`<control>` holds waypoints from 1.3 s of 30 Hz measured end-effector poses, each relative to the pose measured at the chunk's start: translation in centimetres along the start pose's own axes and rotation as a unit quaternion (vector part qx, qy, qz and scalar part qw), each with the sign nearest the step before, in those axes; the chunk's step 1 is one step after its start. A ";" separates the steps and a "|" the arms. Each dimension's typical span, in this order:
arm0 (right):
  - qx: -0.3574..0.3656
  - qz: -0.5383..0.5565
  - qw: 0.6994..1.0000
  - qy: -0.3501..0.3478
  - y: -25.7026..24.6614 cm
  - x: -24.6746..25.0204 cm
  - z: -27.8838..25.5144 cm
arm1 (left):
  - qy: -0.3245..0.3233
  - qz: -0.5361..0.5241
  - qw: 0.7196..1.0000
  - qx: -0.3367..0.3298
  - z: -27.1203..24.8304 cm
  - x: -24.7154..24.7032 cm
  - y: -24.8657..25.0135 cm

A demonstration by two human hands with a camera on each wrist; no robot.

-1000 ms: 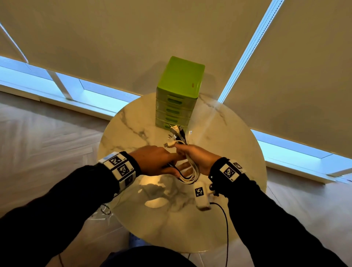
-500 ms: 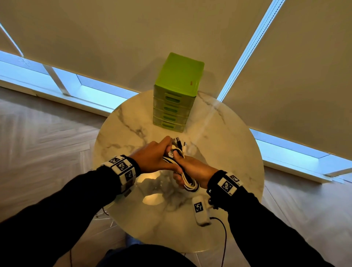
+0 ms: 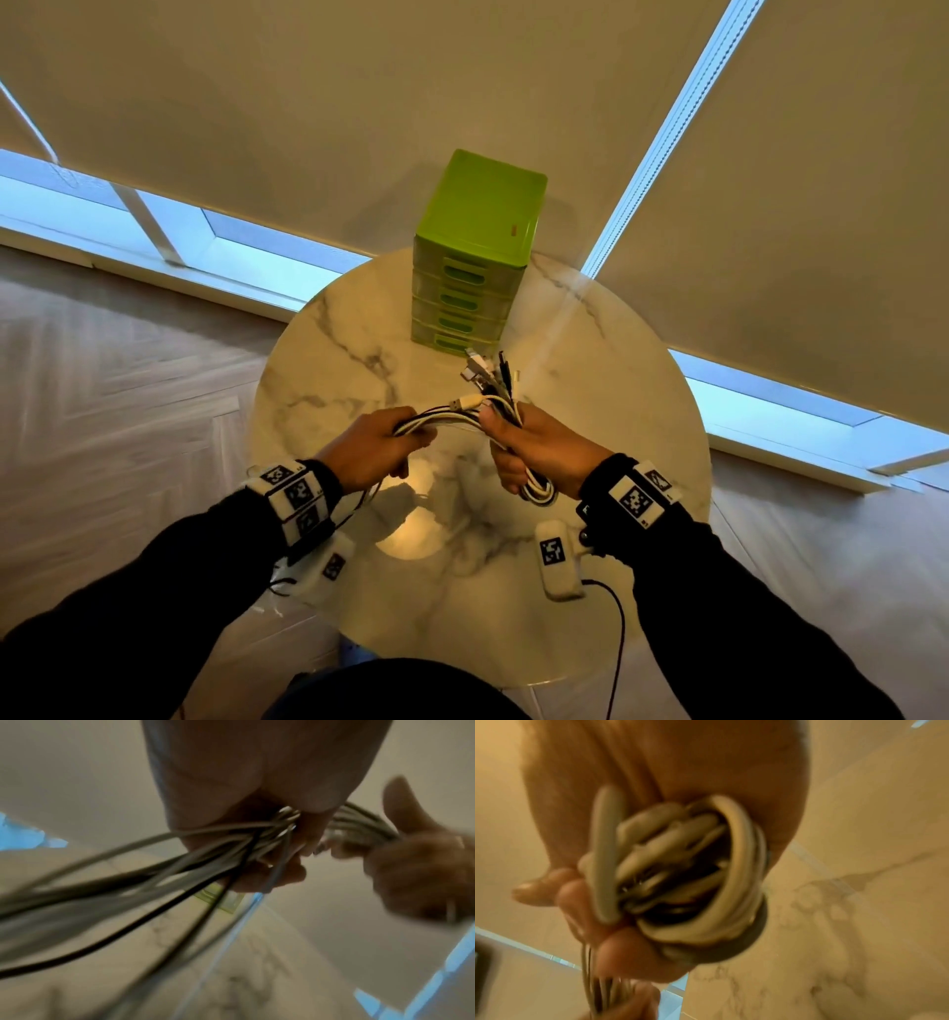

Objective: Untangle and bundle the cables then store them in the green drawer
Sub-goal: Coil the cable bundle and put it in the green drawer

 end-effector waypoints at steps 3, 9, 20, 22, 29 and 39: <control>0.024 -0.027 0.999 0.001 -0.1 -1.1 -0.1 | -0.002 -0.191 0.980 0.049 0.1 -0.3 1.2; 0.033 -0.104 0.994 0.032 1.6 -2.4 0.8 | 0.004 -0.374 0.928 -0.002 -0.3 0.8 5.4; 0.025 -0.108 0.992 0.061 1.5 -3.0 0.5 | 0.053 -0.460 0.884 0.057 0.1 -0.7 6.4; 0.031 -0.097 0.993 0.055 1.4 -3.5 0.7 | 0.079 -0.462 0.881 0.062 0.1 -0.5 6.3; 0.053 -0.123 0.985 0.113 1.5 -3.1 1.7 | 0.084 -0.444 0.891 0.038 0.6 0.5 6.5; 0.113 0.170 0.963 0.177 1.1 -0.8 1.6 | -0.066 -0.133 0.984 -0.104 -1.8 -0.4 5.1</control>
Point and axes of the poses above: each hand's wrist, its own z-axis towards the middle knuckle, its own x-axis out of the back of the hand, y = z × x, the point moved 9 cm from there along z, towards the middle knuckle, and after that the axes turned 12 degrees about z, right-handed, at the moved point
